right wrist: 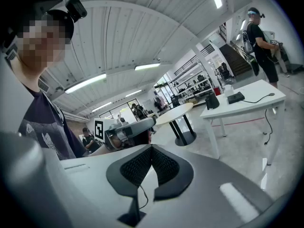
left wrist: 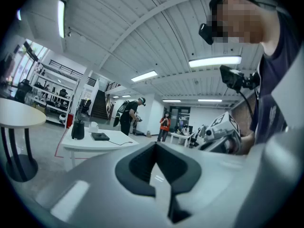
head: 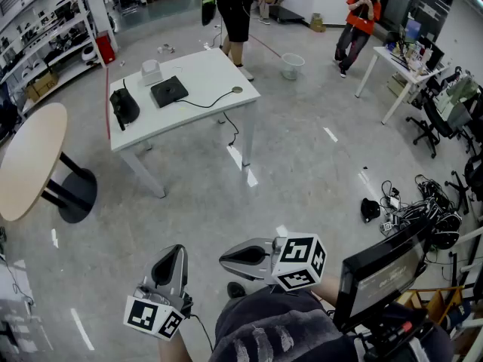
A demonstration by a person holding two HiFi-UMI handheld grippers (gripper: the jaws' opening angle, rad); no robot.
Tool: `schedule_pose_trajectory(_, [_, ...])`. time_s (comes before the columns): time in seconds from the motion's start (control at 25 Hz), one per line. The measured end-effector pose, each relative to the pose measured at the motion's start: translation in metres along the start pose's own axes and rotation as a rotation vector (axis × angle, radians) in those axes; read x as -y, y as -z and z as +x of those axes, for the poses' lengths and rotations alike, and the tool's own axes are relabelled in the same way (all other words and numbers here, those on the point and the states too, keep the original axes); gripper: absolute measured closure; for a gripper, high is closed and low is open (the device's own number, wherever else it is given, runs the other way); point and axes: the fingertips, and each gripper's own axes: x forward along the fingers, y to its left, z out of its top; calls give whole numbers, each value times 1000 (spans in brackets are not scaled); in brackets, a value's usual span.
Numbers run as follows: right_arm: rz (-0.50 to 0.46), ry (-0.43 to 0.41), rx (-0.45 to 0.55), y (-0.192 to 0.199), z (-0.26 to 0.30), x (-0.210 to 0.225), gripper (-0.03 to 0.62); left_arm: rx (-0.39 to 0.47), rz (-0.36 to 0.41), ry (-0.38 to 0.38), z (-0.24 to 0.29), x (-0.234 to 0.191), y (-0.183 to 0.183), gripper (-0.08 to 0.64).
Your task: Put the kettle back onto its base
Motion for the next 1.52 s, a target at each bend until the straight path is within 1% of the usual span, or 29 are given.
schedule_pose_trajectory(0.16, [-24,5,25,-19,6,13,592,7,1,36,23,-12,-3,560])
schedule_pose_trajectory(0.24, [-20,4,28,-26,12,23,591,1,4,40,31,-17,-3,560])
schedule_pose_trajectory(0.36, [6,-31,23,-29,23,50,592,-13,10,14,45,-31,1,560])
schedule_pose_trajectory(0.48, [21,-77,18,-36,29,79,591,-37,2,-31,67,-47,4,560])
schedule_pose_trajectory(0.56, [24,-104,24,-45,23,96,592,-58,-3,-44,87,-49,2,560])
schedule_pose_trajectory(0.68, [42,-113,51,-64,5,126,592,-89,11,-37,125,-49,-5,560])
schedule_pose_trajectory(0.92, [102,-141,73,-86,-31,190,592,-111,27,-69,194,-50,-22,560])
schedule_pose_trajectory(1.0, [116,-143,72,-94,-43,208,592,-125,26,-86,210,-50,-24,560])
schedule_pose_trajectory(1.16, [109,-176,57,-111,-55,237,592,-122,12,-152,234,-59,-33,560])
schedule_pose_trajectory(1.24, [90,-191,34,-116,-57,247,591,-122,12,-182,242,-63,-39,560])
schedule_pose_trajectory(1.36, [44,-190,5,-122,-59,265,592,-125,15,-207,254,-70,-40,560])
schedule_pose_trajectory(1.52, [33,-209,16,-130,-45,286,591,-110,19,-252,258,-88,-40,559])
